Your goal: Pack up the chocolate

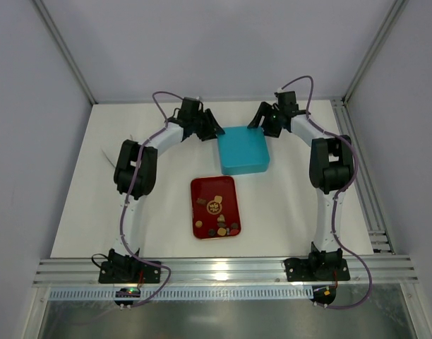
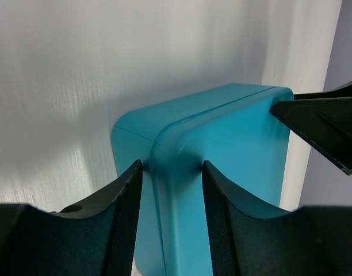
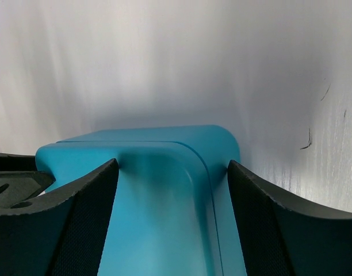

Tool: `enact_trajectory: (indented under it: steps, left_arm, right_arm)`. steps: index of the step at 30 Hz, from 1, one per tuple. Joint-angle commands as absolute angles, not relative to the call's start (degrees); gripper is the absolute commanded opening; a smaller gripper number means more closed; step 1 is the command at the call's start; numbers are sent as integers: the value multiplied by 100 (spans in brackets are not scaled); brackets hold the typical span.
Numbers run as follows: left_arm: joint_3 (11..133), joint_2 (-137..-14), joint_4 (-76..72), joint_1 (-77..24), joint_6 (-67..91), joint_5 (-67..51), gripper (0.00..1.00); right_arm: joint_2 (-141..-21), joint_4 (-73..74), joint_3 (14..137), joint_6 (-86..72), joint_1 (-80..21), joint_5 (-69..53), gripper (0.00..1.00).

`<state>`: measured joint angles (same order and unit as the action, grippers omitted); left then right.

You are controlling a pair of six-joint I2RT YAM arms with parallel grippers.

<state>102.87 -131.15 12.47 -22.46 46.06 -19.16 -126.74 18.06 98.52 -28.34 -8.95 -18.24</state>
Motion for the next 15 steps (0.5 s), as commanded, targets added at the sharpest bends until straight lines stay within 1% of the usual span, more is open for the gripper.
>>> enact_trajectory:
  steps: [1,15]
  left_arm:
    - [9932,-13632,1995,-2312,4447,-1274,41]
    - [9686,-13755,2083,-2399,4518,-1090,29]
  right_arm:
    - [-12964,2303,9940,-2637,-1055,-1529,75]
    - [-13262,2944,10318,-2496,-1283,-1195,69]
